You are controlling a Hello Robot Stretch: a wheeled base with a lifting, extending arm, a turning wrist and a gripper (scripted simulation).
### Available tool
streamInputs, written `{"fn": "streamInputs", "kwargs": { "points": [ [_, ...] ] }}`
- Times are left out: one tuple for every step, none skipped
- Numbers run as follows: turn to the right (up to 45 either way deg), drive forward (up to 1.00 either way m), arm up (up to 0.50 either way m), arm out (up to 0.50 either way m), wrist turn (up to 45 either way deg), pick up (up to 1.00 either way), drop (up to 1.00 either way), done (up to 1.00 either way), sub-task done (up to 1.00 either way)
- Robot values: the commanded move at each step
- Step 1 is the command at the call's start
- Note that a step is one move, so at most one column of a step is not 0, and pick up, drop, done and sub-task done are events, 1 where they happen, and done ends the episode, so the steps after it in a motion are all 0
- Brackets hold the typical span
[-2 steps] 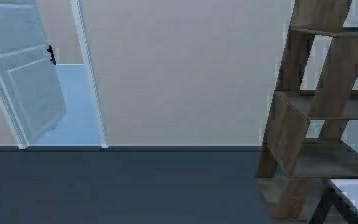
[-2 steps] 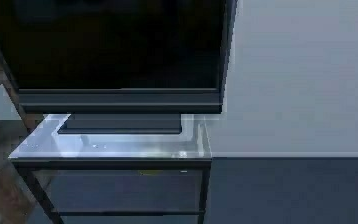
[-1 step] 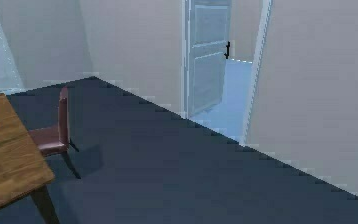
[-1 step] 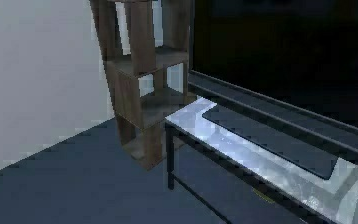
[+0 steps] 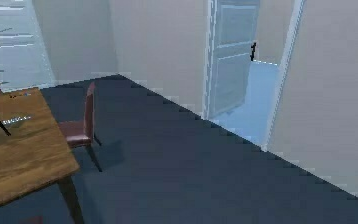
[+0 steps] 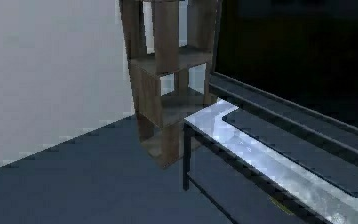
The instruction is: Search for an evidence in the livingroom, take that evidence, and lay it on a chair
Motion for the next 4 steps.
{"fn": "streamInputs", "kwargs": {
  "points": [
    [0.0,1.0,0.0,0.0,0.0,0.0,0.0,0.0,0.0],
    [0.0,0.9,0.0,0.0,0.0,0.0,0.0,0.0,0.0],
    [-45.0,0.0,0.0,0.0,0.0,0.0,0.0,0.0,0.0],
    [0.0,0.6,0.0,0.0,0.0,0.0,0.0,0.0,0.0]
  ]
}}
